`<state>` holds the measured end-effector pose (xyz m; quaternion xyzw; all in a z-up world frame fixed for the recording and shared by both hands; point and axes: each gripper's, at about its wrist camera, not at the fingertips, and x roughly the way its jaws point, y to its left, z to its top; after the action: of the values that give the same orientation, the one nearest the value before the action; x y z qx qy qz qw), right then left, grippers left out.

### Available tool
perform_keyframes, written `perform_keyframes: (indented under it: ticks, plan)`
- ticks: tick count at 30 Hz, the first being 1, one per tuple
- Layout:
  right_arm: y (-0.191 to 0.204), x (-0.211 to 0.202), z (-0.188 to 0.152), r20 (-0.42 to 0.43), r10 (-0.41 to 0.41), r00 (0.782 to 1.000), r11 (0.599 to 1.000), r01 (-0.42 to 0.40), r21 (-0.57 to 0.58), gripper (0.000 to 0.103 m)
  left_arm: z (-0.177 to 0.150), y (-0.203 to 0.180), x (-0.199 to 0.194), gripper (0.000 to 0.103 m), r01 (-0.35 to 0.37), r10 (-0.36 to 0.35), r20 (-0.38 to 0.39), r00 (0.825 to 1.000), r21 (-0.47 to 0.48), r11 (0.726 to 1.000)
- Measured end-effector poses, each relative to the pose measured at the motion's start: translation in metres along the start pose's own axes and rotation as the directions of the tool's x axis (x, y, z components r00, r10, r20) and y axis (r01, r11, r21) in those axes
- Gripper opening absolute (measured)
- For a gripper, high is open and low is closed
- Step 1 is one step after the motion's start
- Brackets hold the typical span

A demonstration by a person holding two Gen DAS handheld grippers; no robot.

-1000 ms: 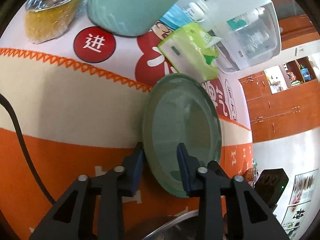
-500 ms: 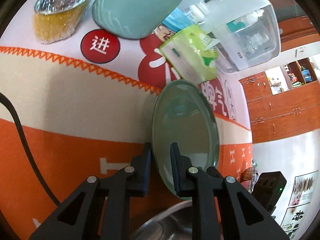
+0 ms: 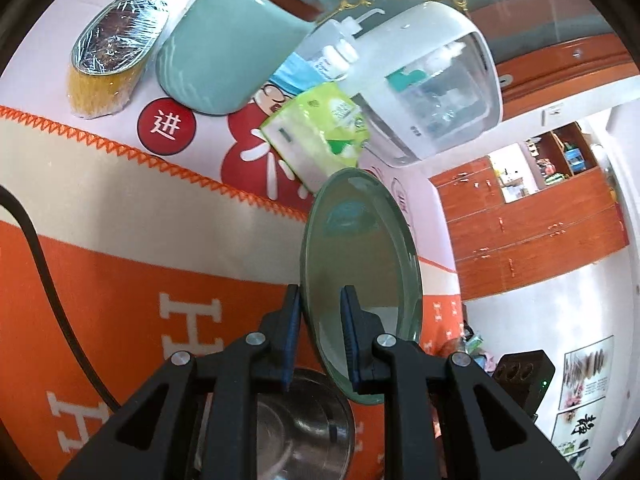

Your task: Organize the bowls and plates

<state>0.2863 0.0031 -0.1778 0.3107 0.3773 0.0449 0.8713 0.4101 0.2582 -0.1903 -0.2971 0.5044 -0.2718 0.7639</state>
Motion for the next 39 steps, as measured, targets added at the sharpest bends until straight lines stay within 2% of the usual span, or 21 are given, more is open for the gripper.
perform_keyframes:
  ticks: [8, 18, 28, 39]
  plan:
    - [0.004, -0.035, -0.015, 0.022, -0.013, 1.0, 0.999, 0.014, -0.032, 0.015, -0.025, -0.016, -0.014, 0.018, 0.012, -0.011, -0.023, 1.0, 0.03, 0.999]
    - [-0.002, -0.085, -0.051, 0.032, -0.025, 0.999, 1.0, 0.025, -0.018, 0.015, -0.071, -0.043, -0.039, 0.021, -0.002, 0.008, -0.073, 0.997, 0.083, 0.997]
    - [-0.009, -0.14, -0.08, 0.093, -0.049, 0.994, 0.998, 0.051, -0.019, 0.015, -0.119, -0.071, -0.054, 0.022, 0.007, 0.012, -0.126, 0.992, 0.151, 0.989]
    - [-0.023, -0.194, -0.12, 0.155, -0.1, 0.983, 0.994, 0.104, -0.018, 0.015, -0.175, -0.095, -0.058, 0.022, 0.018, 0.028, -0.205, 0.978, 0.221, 0.975]
